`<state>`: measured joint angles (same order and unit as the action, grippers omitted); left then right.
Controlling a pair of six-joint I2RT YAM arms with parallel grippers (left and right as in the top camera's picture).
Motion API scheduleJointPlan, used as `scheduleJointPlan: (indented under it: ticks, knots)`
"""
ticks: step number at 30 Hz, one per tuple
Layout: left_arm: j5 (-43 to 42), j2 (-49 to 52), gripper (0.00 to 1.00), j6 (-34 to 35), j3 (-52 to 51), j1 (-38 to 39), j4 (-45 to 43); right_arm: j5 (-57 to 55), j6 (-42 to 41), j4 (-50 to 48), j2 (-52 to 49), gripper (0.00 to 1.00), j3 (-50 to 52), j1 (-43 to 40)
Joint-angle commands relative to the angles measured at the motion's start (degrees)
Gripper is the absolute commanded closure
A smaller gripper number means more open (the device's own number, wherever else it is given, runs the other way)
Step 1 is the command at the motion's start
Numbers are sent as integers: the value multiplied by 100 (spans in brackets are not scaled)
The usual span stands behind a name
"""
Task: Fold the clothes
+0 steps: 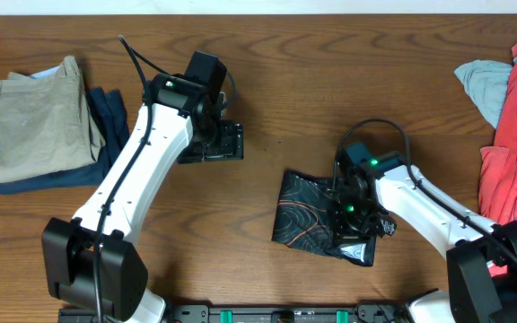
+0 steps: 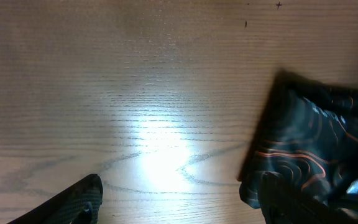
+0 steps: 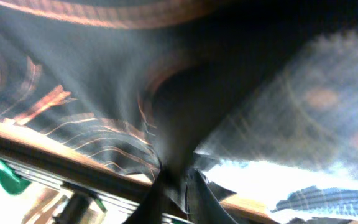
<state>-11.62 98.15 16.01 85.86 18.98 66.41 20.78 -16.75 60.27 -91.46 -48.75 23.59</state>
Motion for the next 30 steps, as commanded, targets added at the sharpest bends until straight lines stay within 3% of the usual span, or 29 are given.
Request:
scheduleJointPlan:
  ticks: [1, 4, 12, 19, 21, 30]
  knots:
    - [31, 35, 19, -76, -37, 11, 17, -177, -83, -81, -17, 50, 72, 140]
    - [28, 35, 19, -76, -37, 11, 20, -400, -160, -105, -17, 51, 72, 131]
    - [24, 35, 19, -74, -37, 11, 22, -2208, -1357, 219, -17, 59, 76, -90]
    - [-297, 35, 18, -79, -37, 11, 11, -2162, -1231, -70, -7, 56, 59, -199]
    - [-339, 35, 11, -90, -37, 11, 15, -2162, -1202, -61, 17, 56, -4, -201]
    - [-1650, 35, 7, -896, -232, 11, -317, -2138, -1102, 48, 876, 52, -564, -317]
